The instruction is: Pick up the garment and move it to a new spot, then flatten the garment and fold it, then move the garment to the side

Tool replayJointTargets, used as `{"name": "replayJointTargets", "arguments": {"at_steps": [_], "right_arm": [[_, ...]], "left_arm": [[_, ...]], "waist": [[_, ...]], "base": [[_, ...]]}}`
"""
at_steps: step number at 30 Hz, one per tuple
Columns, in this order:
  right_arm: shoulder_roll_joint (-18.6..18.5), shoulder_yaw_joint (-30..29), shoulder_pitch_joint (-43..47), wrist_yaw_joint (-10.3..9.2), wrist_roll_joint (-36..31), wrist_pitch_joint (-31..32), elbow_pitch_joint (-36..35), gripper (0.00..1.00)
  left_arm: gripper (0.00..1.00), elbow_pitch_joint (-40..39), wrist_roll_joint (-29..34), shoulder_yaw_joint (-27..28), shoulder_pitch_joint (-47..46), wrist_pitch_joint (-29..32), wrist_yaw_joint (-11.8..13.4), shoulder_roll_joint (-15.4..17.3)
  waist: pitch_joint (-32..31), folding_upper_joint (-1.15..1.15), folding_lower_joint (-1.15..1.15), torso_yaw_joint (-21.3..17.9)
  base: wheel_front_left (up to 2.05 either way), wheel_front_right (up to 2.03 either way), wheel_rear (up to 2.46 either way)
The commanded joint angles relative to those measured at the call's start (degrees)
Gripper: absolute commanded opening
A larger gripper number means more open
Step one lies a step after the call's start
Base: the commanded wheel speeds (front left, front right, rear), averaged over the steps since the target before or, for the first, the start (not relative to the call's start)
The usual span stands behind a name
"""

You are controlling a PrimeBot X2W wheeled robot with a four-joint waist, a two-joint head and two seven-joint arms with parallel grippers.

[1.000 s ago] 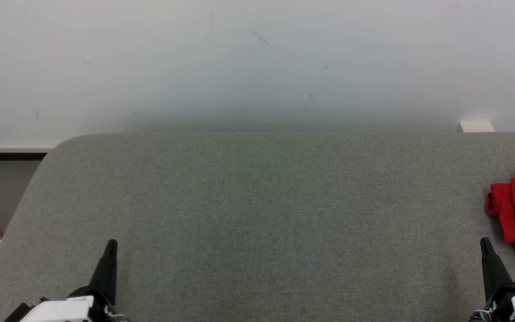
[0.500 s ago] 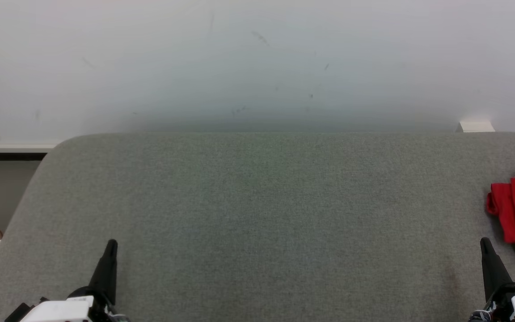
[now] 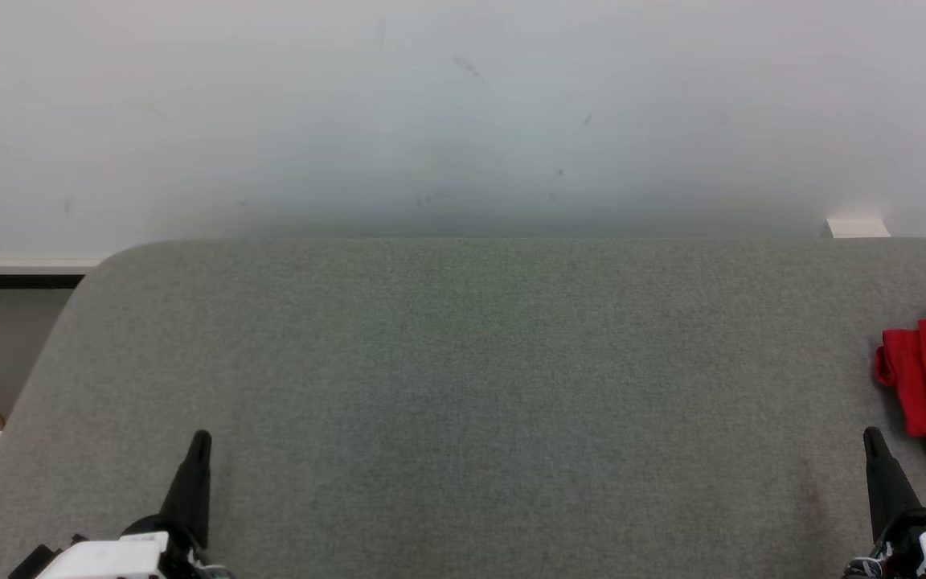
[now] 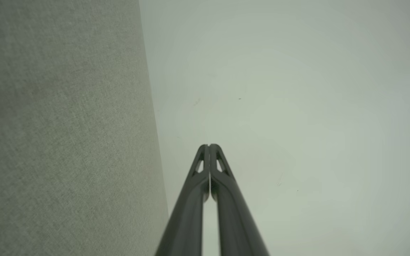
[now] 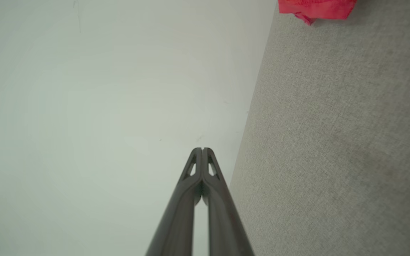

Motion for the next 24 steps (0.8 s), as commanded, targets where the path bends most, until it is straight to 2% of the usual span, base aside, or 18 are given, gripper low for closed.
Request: {"name": "replayJointTargets", "arguments": {"at_steps": [1,24], "right_arm": [[-0.08,-0.19,-0.65,-0.11,0.08,0.18,-0.27,0.0],[-0.08,-0.17,-0.65,-0.12,0.1,0.16,-0.27,0.0]], "left_arm": [[0.0,-0.16,-0.76,0.07,-0.41,0.22,-0.34,0.36],[0.0,-0.16,-0.77,0.07,-0.4,0.22,-0.35,0.36]], "waist": [[0.0,0.0,0.0,0.0],[0.0,0.0,0.0,0.0]], "base": [[0.0,0.0,0.0],[0.0,0.0,0.0]]}}
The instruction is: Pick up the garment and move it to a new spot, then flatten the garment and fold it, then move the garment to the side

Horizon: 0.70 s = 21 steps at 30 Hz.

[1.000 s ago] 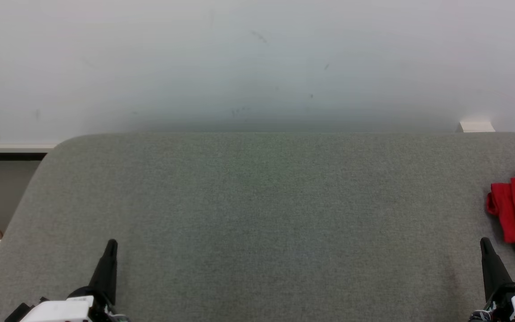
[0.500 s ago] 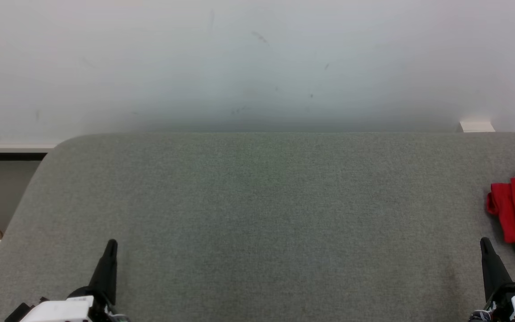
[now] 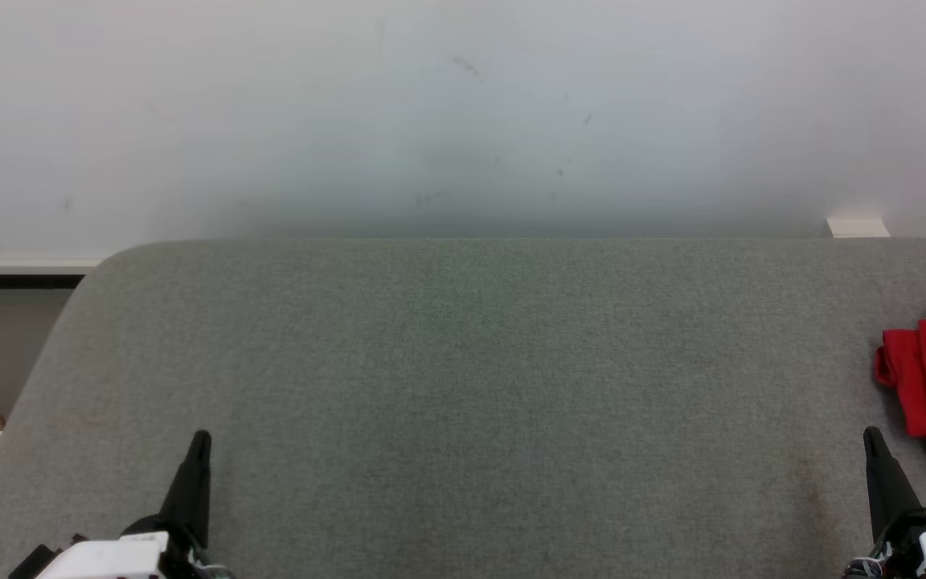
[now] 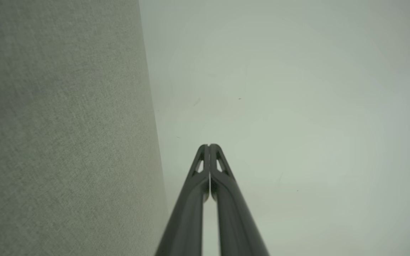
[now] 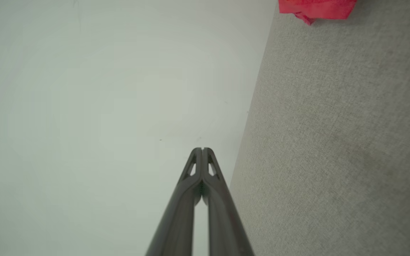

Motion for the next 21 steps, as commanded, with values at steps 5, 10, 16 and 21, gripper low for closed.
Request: {"name": "replayJointTargets", "arguments": {"at_steps": [5,10,16,21], "right_arm": [[-0.08,-0.18,-0.65,-0.11,0.1,0.16,-0.27,0.0],[-0.08,-0.18,-0.65,-0.11,0.11,0.16,-0.27,0.0],[-0.08,-0.17,-0.65,-0.12,0.11,0.16,-0.27,0.0],[-0.08,-0.17,-0.65,-0.11,0.11,0.15,-0.27,0.0]], "left_arm": [[0.0,-0.15,-0.77,0.06,-0.4,0.21,-0.35,0.36],[0.0,-0.15,-0.77,0.05,-0.4,0.21,-0.35,0.36],[0.0,-0.15,-0.77,0.04,-0.4,0.21,-0.35,0.36],[0.0,-0.15,-0.77,0.06,-0.4,0.21,-0.35,0.36]], "waist": [[0.0,0.0,0.0,0.0],[0.0,0.0,0.0,0.0],[0.0,0.0,0.0,0.0],[0.0,0.0,0.0,0.0]], "base": [[0.0,0.0,0.0],[0.0,0.0,0.0],[0.0,0.0,0.0],[0.0,0.0,0.0]]}}
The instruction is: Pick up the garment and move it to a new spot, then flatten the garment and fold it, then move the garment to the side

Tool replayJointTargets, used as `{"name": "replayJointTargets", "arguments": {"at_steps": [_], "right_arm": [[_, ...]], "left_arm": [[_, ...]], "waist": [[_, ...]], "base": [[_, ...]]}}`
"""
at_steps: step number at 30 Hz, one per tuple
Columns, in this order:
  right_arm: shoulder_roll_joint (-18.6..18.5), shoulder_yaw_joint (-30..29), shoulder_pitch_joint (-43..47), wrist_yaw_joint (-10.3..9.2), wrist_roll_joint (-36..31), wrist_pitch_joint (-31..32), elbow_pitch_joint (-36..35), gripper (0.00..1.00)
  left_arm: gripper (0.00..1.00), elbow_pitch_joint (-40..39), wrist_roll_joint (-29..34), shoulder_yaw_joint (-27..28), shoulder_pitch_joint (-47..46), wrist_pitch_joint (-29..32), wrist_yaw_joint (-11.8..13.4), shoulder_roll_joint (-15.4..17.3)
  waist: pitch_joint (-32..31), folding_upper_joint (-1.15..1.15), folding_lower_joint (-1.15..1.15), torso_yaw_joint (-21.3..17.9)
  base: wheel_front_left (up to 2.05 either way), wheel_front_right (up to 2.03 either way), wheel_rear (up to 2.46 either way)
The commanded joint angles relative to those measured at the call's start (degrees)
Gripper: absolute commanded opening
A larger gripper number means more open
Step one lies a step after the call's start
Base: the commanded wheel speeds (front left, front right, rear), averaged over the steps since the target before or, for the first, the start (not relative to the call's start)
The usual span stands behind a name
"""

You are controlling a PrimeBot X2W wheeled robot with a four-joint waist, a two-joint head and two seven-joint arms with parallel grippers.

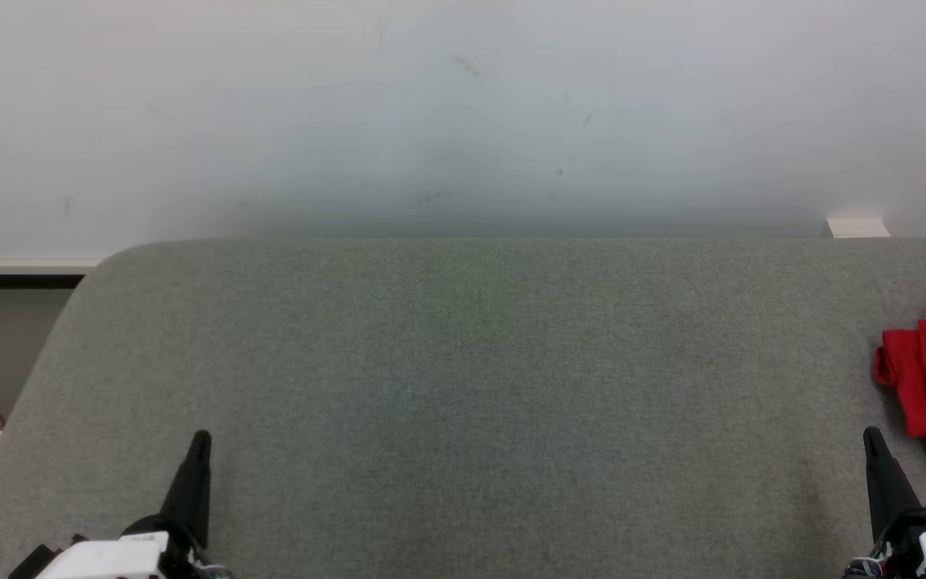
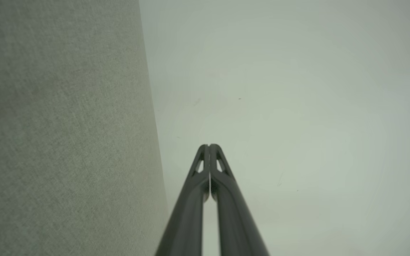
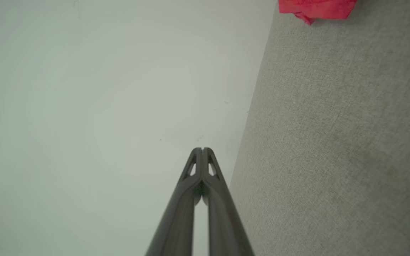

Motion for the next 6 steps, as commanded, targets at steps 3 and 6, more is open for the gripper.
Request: {"name": "replayJointTargets", "arguments": {"at_steps": [3,6], "right_arm": [[-0.08,-0.17,-0.64,-0.1,0.11,0.15,-0.27,0.0],[-0.08,-0.17,-0.64,-0.11,0.11,0.15,-0.27,0.0]], "left_arm": [[0.0,-0.15,-0.77,0.09,-0.39,0.21,-0.35,0.36],[0.0,-0.15,-0.77,0.07,-0.39,0.21,-0.35,0.36]], "waist": [[0.0,0.0,0.0,0.0],[0.0,0.0,0.0,0.0]], "base": [[0.0,0.0,0.0],[0.0,0.0,0.0]]}}
